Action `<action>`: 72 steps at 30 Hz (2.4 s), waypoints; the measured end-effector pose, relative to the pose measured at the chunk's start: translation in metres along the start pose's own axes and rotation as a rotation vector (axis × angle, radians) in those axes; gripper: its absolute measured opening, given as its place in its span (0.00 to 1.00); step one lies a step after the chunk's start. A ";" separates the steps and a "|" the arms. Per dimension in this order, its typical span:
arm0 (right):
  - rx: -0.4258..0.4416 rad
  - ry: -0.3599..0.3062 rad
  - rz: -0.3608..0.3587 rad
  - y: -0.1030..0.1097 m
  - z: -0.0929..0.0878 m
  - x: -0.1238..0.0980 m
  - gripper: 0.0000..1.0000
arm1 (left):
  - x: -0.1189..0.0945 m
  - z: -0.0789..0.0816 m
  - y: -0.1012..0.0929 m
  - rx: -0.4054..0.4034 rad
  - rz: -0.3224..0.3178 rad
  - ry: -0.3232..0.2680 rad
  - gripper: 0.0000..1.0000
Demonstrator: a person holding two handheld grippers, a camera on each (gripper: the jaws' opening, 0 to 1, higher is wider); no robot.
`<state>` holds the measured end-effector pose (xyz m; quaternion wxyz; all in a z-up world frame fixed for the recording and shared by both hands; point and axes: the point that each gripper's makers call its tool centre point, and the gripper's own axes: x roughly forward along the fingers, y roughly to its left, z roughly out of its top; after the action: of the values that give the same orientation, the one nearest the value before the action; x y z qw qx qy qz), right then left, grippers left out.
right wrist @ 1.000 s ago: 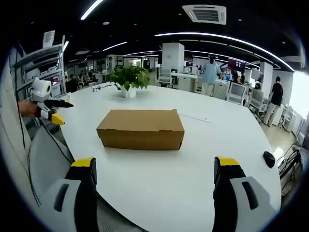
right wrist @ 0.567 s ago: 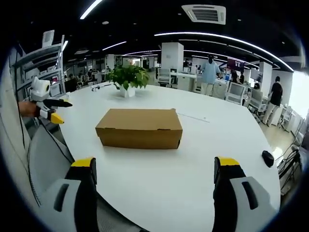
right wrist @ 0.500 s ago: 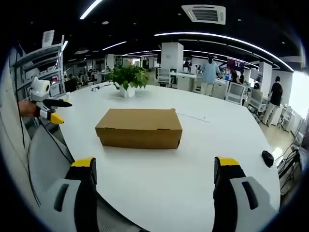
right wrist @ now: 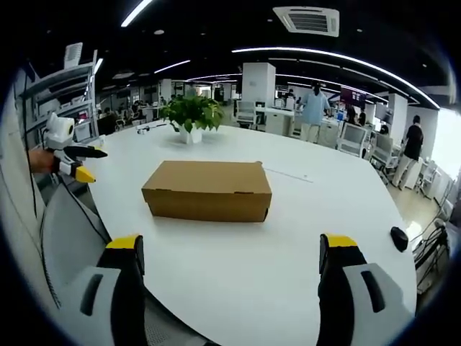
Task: Operate the shoe box by opening the lid, removing the specified soft item, and placing it in the target area until the item is outside and the box remains undamaged.
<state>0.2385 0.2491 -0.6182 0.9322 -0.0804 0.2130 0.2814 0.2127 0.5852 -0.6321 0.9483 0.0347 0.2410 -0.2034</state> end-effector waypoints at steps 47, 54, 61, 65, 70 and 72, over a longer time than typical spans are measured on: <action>-0.121 0.076 0.148 -0.012 0.006 0.037 0.96 | 0.021 -0.002 -0.002 -0.014 0.062 0.029 1.00; -0.151 0.096 0.192 -0.016 0.005 0.046 0.96 | 0.029 -0.004 -0.011 0.003 0.042 0.040 1.00; -0.174 0.118 0.229 -0.021 0.004 0.054 0.96 | 0.038 -0.003 -0.016 -0.017 0.040 0.035 1.00; -0.199 0.140 0.251 -0.028 0.002 0.061 0.96 | 0.044 -0.002 -0.017 -0.016 0.052 0.032 1.00; -0.228 0.153 0.272 -0.038 0.000 0.070 0.96 | 0.052 -0.004 -0.015 -0.023 0.058 0.046 0.97; -0.239 0.156 0.288 -0.040 -0.001 0.074 0.96 | 0.056 -0.005 -0.015 -0.023 0.062 0.060 0.98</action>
<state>0.3163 0.2516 -0.6502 0.8468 -0.1807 0.2589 0.4281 0.2490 0.5517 -0.6621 0.9469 0.0375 0.2706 -0.1698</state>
